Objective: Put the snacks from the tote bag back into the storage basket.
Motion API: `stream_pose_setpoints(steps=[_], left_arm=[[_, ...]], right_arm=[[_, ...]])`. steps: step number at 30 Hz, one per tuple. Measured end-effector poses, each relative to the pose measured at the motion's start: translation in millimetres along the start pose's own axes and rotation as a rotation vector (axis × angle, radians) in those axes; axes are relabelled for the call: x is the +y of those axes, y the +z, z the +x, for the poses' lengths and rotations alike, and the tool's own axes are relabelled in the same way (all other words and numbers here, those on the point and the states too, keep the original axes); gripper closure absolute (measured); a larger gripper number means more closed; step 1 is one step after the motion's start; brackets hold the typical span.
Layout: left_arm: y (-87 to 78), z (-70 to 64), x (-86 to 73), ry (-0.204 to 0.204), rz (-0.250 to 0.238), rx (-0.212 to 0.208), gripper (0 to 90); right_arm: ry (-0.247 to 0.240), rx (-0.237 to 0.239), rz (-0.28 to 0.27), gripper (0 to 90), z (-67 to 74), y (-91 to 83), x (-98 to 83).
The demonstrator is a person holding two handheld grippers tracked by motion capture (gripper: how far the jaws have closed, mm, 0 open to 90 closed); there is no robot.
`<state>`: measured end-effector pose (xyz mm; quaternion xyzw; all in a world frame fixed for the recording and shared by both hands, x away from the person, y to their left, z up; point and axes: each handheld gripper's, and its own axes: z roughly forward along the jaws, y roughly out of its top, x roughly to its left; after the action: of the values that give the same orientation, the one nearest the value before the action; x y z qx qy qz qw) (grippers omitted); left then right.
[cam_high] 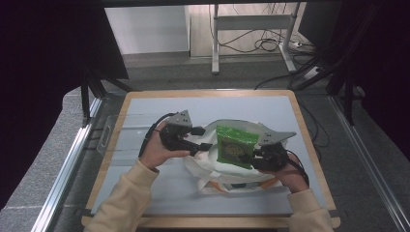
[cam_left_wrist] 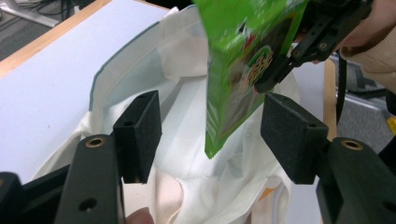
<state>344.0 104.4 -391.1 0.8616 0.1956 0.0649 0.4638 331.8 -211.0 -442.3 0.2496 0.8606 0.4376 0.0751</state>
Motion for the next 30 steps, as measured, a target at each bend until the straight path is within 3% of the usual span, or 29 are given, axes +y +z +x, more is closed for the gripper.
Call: stream_pose_setpoints(steps=[9, 17, 21, 25, 30], left_arm=[[6.0, -0.2, 27.2, 0.084, 0.087, -0.054, 34.8], [14.0, 10.0, 51.5, 0.117, 0.117, -0.118, 32.2], [22.6, 12.9, 63.1, 0.162, 0.179, -0.141, 32.5], [33.9, 11.5, 66.7, 0.208, 0.248, -0.169, 35.8], [46.3, 5.8, 65.9, 0.248, 0.300, -0.189, 46.3]], right_arm=[[-0.023, 0.007, 0.028, 71.6, 1.6, 4.2, 1.0], [-0.035, 0.014, 0.039, 71.6, 2.4, 7.8, 2.0], [-0.041, 0.017, 0.040, 71.6, 3.1, 8.2, 3.1], [-0.044, 0.017, 0.040, 71.6, 3.2, 8.2, 3.5], [-0.054, 0.016, 0.042, 71.6, 4.8, 8.4, 4.7]])
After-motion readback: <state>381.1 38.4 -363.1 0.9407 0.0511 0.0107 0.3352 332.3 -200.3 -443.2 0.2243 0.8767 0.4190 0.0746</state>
